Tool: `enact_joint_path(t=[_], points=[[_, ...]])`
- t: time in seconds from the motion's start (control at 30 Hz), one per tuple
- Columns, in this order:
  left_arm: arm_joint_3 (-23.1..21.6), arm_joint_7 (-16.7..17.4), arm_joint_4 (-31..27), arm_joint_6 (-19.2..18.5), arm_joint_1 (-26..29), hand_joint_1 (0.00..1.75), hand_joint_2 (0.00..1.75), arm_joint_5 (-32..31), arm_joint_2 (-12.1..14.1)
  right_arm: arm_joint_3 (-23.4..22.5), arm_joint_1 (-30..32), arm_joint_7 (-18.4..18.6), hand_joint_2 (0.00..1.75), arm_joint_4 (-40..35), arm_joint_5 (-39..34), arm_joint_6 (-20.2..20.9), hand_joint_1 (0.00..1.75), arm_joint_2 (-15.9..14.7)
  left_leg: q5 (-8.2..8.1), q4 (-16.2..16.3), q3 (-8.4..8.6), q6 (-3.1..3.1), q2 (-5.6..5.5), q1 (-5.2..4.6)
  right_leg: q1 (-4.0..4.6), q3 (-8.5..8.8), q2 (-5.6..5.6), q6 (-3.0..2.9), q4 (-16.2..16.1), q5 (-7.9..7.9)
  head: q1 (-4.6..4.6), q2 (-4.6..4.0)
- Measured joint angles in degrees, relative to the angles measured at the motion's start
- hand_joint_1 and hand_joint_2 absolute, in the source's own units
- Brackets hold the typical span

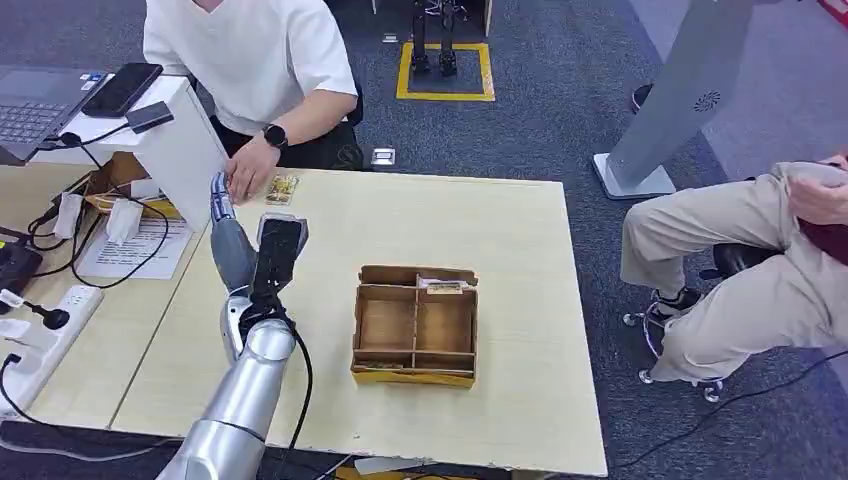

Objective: Pass the card to the sensor for recognition and then transmit it.

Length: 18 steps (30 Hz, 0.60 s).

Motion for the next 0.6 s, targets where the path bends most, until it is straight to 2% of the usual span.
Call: enact_joint_path(t=[0.23,0.6], points=[[0.0,-1.14,-0.77,0.02,0.71,0.0,1.75,-2.43,-0.09,-0.68,0.17,-1.16,1.75,0.0,-0.26,0.0,0.0,0.0,0.0,0.0,0.0,0.0,0.0,-0.01,-0.01,0.01,0.0,0.0,0.0,0.0,0.0,-0.02],[0.04,-9.0,-9.93,0.22,7.46,0.0,1.75,1.31,-1.92,-4.13,1.89,-3.1,1.75,0.0,-0.92,0.0,0.0,0.0,-0.01,-0.01,-0.04,0.0,-0.01,0.0,0.0,-0.01,-0.02,0.0,-0.01,-0.01,0.0,-0.02]])
